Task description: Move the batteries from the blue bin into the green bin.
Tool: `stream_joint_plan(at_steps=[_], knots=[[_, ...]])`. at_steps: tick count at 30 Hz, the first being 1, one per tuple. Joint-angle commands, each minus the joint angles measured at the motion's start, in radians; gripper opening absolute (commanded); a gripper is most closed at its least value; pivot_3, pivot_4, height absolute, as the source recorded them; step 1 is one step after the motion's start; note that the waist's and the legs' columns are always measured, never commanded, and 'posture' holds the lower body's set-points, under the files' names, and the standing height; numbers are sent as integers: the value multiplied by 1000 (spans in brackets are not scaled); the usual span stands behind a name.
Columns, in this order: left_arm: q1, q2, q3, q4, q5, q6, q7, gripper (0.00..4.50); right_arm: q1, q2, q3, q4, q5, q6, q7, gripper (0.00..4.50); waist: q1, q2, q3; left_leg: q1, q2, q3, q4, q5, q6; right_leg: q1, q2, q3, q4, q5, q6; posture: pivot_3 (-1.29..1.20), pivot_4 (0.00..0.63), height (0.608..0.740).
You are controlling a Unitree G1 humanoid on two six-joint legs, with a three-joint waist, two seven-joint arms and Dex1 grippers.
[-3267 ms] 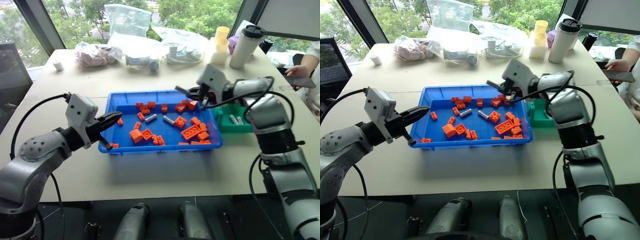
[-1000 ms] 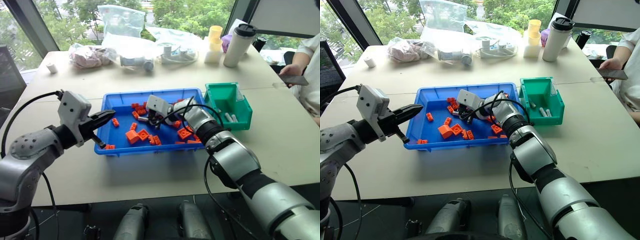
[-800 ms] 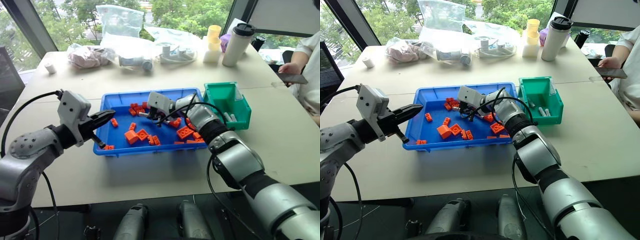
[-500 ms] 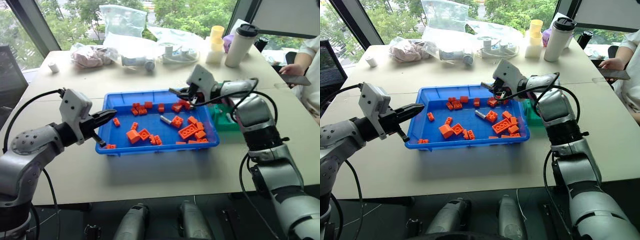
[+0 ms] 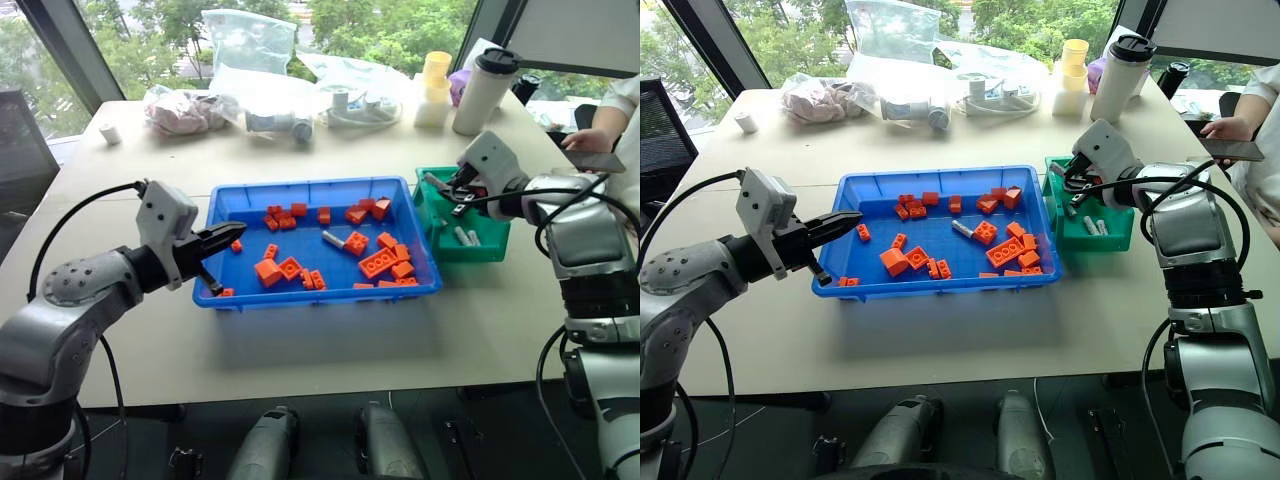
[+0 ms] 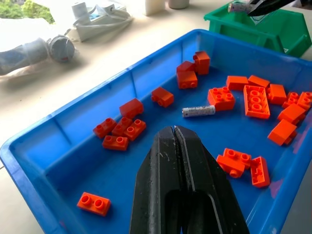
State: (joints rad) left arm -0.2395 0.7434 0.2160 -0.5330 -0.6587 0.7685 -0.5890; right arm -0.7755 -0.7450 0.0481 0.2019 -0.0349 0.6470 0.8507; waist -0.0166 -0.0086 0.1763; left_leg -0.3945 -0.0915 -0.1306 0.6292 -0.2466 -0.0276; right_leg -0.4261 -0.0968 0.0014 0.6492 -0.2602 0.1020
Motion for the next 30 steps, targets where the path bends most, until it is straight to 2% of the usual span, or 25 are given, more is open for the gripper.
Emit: stream_joint_plan(at_steps=[1, 17, 19, 21, 24, 26, 30], knots=[[-19, 0, 0, -6, 11, -24, -4, 0, 4, -20, -37, -22, 17, -15, -19, 1, -1, 0, 0, 0, 0, 0, 0, 0, 0, 0, 0, 0, 0, 0, 0, 0, 150, 740], [-16, -9, -15, -13, 15, -24, -10, 0, 65, -21, -38, 26, 28, -24, -62, 1, 3, 0, 0, 0, 0, 0, 0, 0, 0, 0, 1, 0, 0, 0, 0, 0, 150, 740], [-14, -6, -11, -15, 14, -23, -13, 0, 61, -25, -54, 21, 42, -9, -62, 1052, 4, 0, 0, 0, 0, 0, 0, 0, 0, 0, 1, 0, 0, 0, 0, 0, 150, 740], [-7, -4, -7, -19, 14, -23, -15, 0, 63, -43, -62, -5, 52, 6, -51, 1861, 4, 0, 0, 0, 0, 0, 0, 0, 0, 0, 1, 0, 0, 0, 0, 0, 150, 740], [-4, -4, -8, -19, 15, -24, -16, 0, 63, -84, -74, -51, 66, 23, -31, 3483, 5, 0, 0, 0, 0, 0, 1, 0, 0, 0, 1, 0, 0, 0, 0, 0, 150, 740], [-6, -5, -11, -16, 16, -24, -16, 0, 51, -109, -80, -79, 74, 37, -28, 4408, 5, 0, 0, 0, 0, 0, 1, 0, 0, 0, 1, 0, 0, 0, 0, 0, 150, 740], [-8, -6, -19, -9, 22, -29, -21, 0, -13, -108, -102, -159, 133, 118, -15, 4463, 0, 0, 0, 0, 0, 0, 1, 0, 0, 1, 1, 0, 0, 0, 0, 0, 150, 740]])
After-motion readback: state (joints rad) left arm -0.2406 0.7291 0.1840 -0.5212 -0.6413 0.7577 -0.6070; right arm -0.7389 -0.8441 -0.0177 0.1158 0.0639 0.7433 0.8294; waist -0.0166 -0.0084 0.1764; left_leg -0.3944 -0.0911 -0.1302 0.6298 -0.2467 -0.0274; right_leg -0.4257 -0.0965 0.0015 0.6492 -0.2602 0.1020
